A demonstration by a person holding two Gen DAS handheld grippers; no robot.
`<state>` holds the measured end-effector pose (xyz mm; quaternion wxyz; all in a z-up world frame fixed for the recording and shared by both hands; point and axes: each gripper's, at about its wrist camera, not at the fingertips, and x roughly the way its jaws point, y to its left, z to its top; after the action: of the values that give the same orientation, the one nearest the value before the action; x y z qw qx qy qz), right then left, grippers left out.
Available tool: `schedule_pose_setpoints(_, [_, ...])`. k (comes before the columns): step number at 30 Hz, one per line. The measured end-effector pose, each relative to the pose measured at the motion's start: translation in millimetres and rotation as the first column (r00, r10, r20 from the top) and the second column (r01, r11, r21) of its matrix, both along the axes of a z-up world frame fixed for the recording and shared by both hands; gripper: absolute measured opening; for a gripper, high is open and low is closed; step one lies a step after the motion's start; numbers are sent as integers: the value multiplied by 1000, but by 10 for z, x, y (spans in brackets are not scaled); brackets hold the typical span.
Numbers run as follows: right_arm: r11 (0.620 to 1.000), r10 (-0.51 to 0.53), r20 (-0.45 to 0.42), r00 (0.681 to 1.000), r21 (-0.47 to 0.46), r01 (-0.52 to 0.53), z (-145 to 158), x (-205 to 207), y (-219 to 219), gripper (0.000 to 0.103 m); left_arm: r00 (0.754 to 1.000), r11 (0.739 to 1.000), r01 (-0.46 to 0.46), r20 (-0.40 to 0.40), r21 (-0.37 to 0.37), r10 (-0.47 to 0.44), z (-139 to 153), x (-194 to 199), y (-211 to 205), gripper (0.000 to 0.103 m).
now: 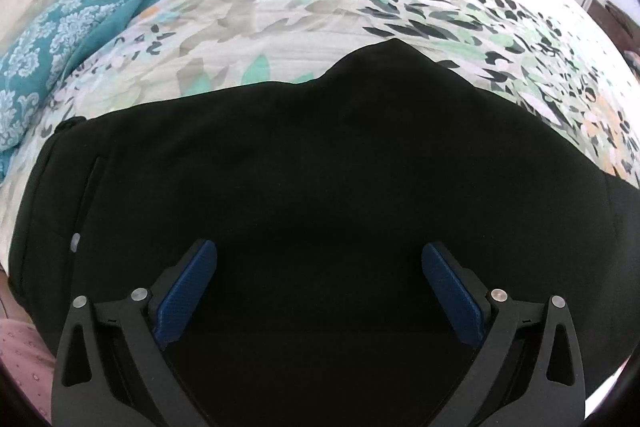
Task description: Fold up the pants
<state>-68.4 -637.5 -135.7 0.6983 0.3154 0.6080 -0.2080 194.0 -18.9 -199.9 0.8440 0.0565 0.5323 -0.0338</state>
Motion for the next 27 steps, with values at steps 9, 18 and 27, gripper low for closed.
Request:
schedule_pose_setpoints(9, [994, -28, 190, 981, -102, 48, 218, -88, 35, 85, 1000, 1000, 5, 17, -6, -5, 2, -30, 11, 103])
schedule_pose_setpoints(18, [997, -53, 198, 979, -48, 64, 13, -15, -129, 85, 1000, 1000, 8, 29, -5, -8, -3, -46, 11, 103])
schedule_pose_setpoints(27, [997, -76, 200, 977, -15, 81, -8, -63, -143, 85, 1000, 1000, 10, 27, -6, -10, -6, -43, 12, 103])
